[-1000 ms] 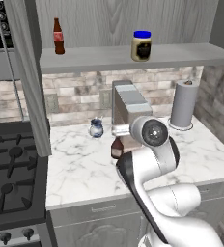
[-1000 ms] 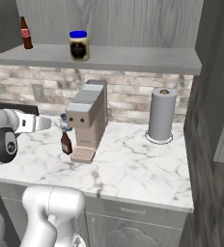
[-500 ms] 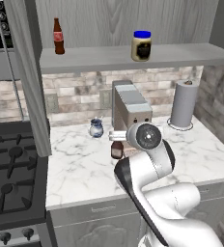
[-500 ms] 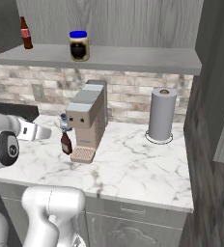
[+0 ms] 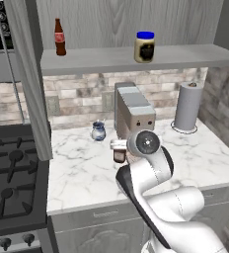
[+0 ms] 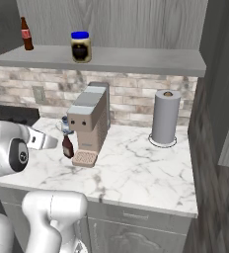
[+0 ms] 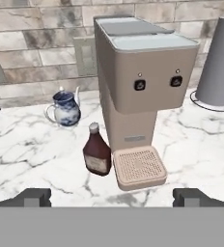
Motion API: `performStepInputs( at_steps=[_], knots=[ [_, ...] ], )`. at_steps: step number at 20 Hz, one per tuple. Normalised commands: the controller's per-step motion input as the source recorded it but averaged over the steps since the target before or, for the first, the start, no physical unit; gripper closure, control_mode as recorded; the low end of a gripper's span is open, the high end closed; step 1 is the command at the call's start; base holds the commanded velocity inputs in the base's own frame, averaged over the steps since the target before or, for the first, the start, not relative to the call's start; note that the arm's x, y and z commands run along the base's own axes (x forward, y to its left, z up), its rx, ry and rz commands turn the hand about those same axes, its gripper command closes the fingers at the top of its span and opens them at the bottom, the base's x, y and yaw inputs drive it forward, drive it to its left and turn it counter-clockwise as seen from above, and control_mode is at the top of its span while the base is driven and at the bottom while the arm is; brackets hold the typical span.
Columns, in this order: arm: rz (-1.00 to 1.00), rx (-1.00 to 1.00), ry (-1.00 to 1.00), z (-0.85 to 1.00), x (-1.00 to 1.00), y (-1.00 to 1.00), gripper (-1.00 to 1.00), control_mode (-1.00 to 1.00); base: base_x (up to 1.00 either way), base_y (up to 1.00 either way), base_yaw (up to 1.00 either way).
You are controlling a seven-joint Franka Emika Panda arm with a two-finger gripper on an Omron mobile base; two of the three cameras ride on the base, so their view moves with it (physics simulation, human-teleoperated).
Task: Pick the mayonnaise and ketchup from the counter and place them in the cabinet.
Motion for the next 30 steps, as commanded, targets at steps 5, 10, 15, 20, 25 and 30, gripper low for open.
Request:
performStepInputs(
  at_steps=[5, 10, 15, 20, 25, 30],
  knots=[
    [0.0, 0.01, 0.01, -0.3, 0.3, 0.0, -1.0, -1.0, 0.0, 0.0, 0.0],
    [0.0, 0.07, 0.03, -0.22, 0.27, 0.0, -1.0, -1.0, 0.0, 0.0, 0.0],
    [0.0, 0.1, 0.06, -0.16, 0.14, 0.0, -1.0, -1.0, 0.0, 0.0, 0.0],
    [0.0, 0.01, 0.04, -0.02, 0.02, 0.0, -1.0, -1.0, 0.0, 0.0, 0.0],
    [0.03, 0.0, 0.04, 0.0, 0.06, 0.03, -1.0, -1.0, 0.0, 0.0, 0.0],
    [0.05, 0.0, 0.05, 0.0, 0.1, 0.01, -1.0, -1.0, 0.0, 0.0, 0.0]
  ],
)
